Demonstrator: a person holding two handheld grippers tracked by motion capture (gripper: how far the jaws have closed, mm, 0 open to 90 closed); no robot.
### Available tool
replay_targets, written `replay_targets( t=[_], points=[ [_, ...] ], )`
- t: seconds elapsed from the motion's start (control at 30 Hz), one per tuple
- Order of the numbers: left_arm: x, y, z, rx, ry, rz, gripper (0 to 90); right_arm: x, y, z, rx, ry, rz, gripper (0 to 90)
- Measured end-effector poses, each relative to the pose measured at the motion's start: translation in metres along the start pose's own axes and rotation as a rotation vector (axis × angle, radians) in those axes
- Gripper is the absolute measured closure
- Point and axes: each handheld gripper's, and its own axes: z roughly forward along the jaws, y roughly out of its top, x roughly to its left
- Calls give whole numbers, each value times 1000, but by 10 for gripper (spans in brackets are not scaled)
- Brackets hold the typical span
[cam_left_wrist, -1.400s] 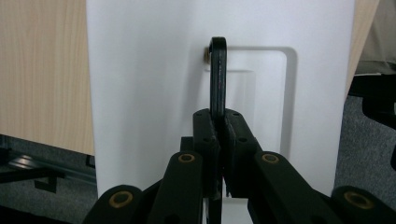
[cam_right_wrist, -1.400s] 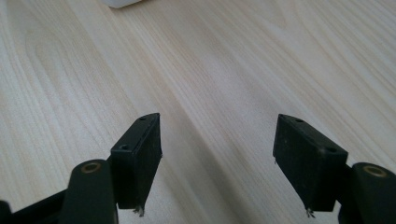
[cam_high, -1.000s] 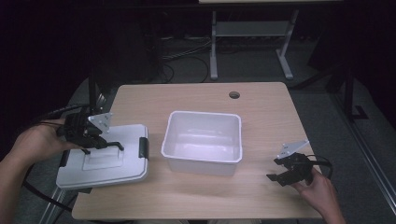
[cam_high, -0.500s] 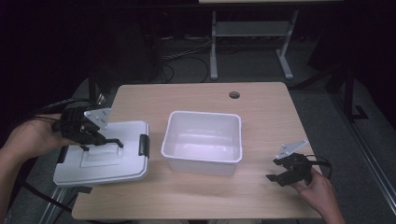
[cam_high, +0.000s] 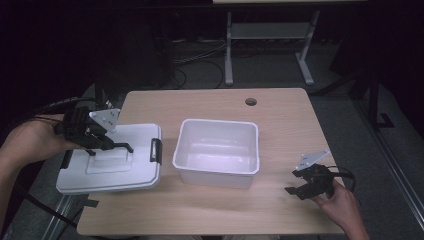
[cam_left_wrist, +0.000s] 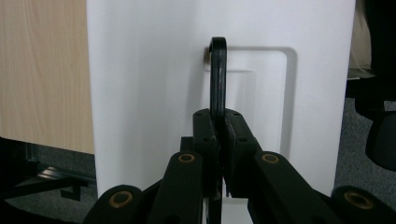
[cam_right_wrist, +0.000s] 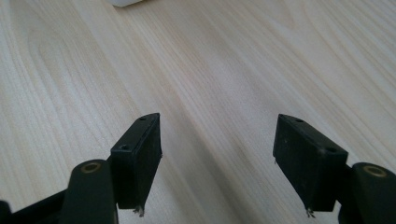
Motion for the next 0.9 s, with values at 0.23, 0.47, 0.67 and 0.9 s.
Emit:
replay_targets(
  t=[0.23,0.47,0.67,0.9],
  points=[
    [2,7,-7,-12,5,11,852,0,0,0,1,2,-2,318],
    [8,20,-14,-26,8,26,852,1,0,1,3,9,-3,317],
    [14,33,-14,-29,7,46,852,1,0,0,0,11,-3,317],
    [19,51,-11,-33,-1,71,852,1,-1,-1,-7,11,-2,317]
  ],
)
